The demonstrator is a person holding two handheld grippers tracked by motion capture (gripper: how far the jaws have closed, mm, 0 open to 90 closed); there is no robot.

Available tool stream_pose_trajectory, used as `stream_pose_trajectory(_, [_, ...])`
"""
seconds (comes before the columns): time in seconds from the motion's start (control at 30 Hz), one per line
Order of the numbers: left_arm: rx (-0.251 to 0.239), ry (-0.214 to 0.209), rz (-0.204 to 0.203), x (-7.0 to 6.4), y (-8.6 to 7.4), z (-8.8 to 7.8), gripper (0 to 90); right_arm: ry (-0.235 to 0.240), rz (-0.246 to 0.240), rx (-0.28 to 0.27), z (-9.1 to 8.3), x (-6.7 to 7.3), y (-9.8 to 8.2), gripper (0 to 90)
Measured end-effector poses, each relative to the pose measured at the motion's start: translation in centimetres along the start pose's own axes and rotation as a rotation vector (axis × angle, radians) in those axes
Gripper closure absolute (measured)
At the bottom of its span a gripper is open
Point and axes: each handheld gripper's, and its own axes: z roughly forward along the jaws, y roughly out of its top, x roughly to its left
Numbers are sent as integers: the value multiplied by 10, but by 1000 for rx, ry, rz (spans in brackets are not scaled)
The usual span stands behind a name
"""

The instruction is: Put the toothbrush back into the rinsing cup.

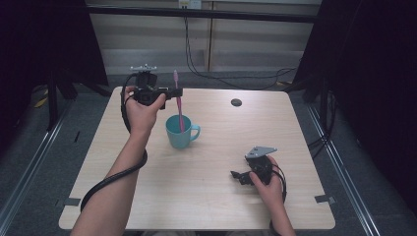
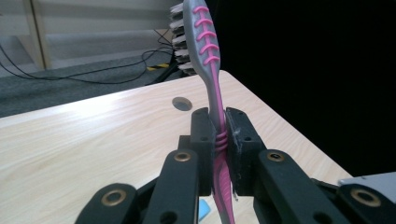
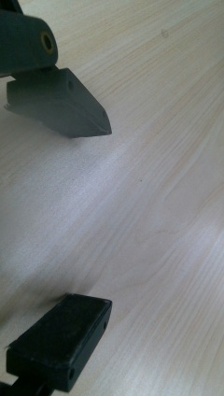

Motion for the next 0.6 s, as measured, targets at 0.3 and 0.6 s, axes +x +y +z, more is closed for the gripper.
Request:
stream_pose_trajectory(0.3, [4, 7, 13, 3, 2, 8, 828, -1, -1, -1, 0, 0, 0, 132])
stream_pose_trajectory(0.6, [16, 23, 16, 7, 0, 17, 827, -4, 1, -1, 0, 0, 0, 132])
